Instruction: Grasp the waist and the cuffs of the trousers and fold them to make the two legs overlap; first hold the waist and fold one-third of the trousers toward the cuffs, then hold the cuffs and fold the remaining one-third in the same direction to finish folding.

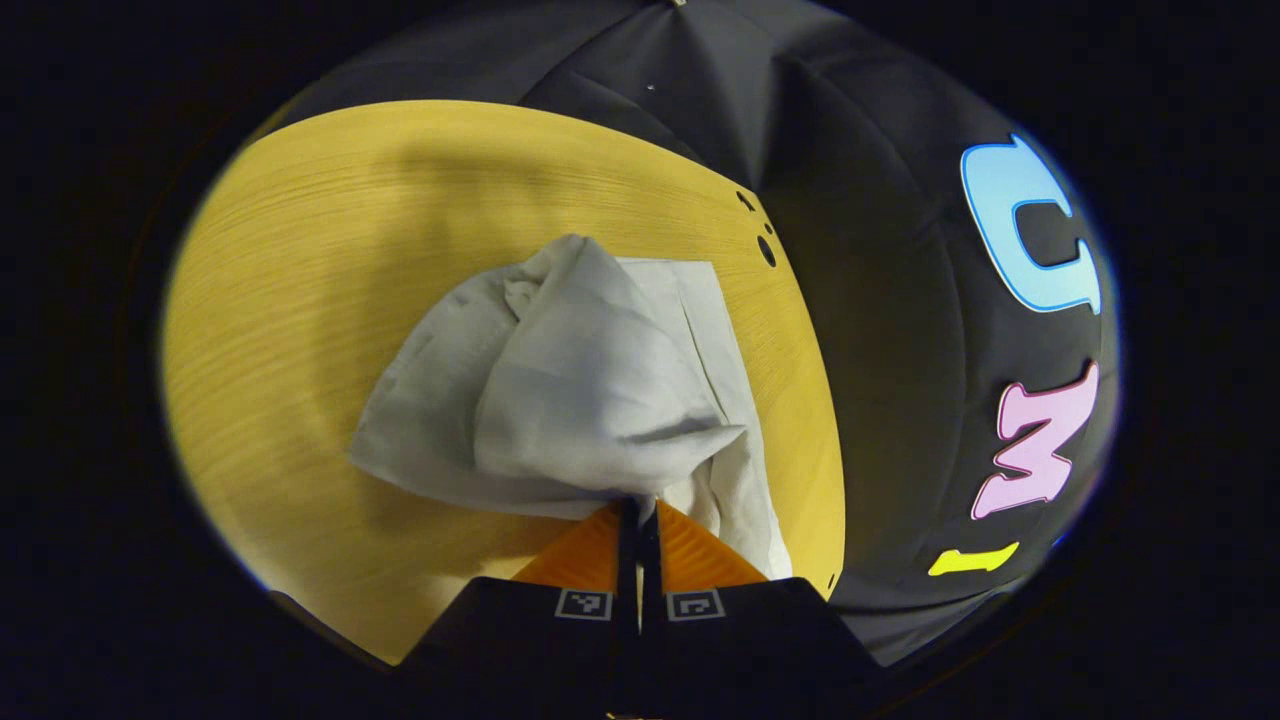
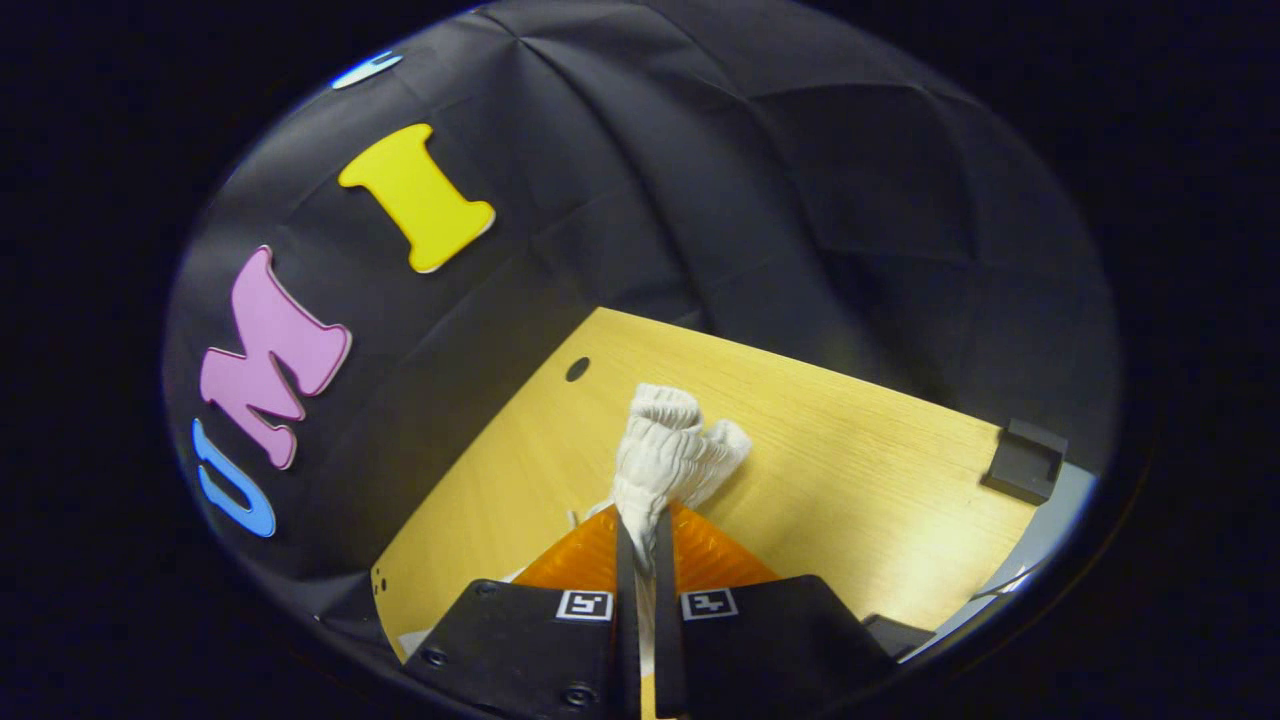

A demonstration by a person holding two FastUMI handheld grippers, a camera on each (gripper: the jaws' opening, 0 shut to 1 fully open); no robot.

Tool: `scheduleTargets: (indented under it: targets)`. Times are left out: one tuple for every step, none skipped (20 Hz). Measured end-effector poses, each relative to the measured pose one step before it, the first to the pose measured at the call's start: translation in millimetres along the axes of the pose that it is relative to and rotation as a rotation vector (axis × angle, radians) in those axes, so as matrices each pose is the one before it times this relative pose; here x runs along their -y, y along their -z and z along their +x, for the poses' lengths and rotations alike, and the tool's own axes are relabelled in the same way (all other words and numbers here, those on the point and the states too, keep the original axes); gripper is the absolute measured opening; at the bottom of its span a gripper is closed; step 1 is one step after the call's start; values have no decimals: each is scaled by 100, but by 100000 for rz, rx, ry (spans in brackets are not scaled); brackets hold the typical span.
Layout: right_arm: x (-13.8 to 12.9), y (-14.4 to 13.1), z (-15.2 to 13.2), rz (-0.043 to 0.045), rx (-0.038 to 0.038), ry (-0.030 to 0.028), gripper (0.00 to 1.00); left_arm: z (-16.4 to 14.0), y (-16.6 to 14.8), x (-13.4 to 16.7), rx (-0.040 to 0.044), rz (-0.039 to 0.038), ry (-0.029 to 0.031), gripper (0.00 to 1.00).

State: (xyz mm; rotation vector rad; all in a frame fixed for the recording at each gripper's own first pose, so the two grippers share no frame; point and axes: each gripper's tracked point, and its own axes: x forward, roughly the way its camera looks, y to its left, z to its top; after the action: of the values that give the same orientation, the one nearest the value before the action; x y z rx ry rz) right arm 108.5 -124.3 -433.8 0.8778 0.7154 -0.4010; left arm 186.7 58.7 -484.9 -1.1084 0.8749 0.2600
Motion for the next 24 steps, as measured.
scheduleTargets:
  targets:
    - [-1739,-34,-680,-2061,673,-3723,10,-201,53,-78,-207,-295,198,6]
    - [-1606,237,-449,-2510,158,-3290,10,15,130,-104,-233,-292,231,6]
    - [-1659,151,-295,-2470,61,-2941,10,-39,-94,-69,-119,-245,155,6]
    - [-1831,255,-46,-2649,-505,-3443,10,48,174,57,-169,-3,82,6]
    - [-1651,480,273,-3184,-661,-2776,10,-21,-65,14,-193,201,-62,6]
    - [-1602,499,79,-3288,-1076,-2352,10,66,43,-64,-132,290,-29,6]
    - [-1521,567,215,-2823,-1034,-2241,10,-39,-61,-15,-202,191,58,6]
    - [-1337,491,105,-1901,-953,-2202,10,95,82,53,-135,-12,199,6]
    - [-1391,606,381,-1478,-1245,-2293,10,-5,-100,34,-130,-136,322,6]
    - [-879,583,130,-1310,-1350,-2079,10,34,26,-25,-98,-233,430,6]
    - [-1066,793,95,-1523,-1524,-1638,10,45,-26,-10,-153,-292,445,6]
    - [-1136,708,335,-1737,-1605,-1641,10,68,39,45,-47,-340,478,6]
    - [-833,735,279,-1846,-1902,-1504,10,-10,-144,27,-151,-344,527,5]
    - [-993,824,318,-1887,-1735,-1273,10,74,116,-18,-2,-424,518,6]
    - [-969,760,482,-1691,-2115,-1785,10,-13,-107,45,36,-578,445,6]
    - [-1169,820,399,-1956,-1781,-1957,10,94,40,-34,90,-581,386,6]
    - [-1203,1229,513,-2000,-2351,-2113,10,11,-66,30,39,-380,411,6]
    - [-1069,1173,436,-1985,-2814,-1997,10,126,118,27,-178,-391,494,6]
    - [-889,1434,519,-2257,-2906,-1313,10,-57,-118,23,-156,-330,489,6]
    - [-797,1393,591,-2569,-3401,-1088,10,46,67,-6,-138,-309,521,6]
    - [-555,1375,625,-2832,-3105,73,10,-24,-86,-7,-6,-440,496,6]
    - [-167,1341,825,-2780,-3248,1483,10,151,65,68,48,-456,417,6]
    - [-537,1452,801,-2190,-3734,826,10,6,-95,11,-10,-311,295,6]
    - [-520,1332,666,-1572,-3280,702,10,77,71,-14,36,-146,165,6]
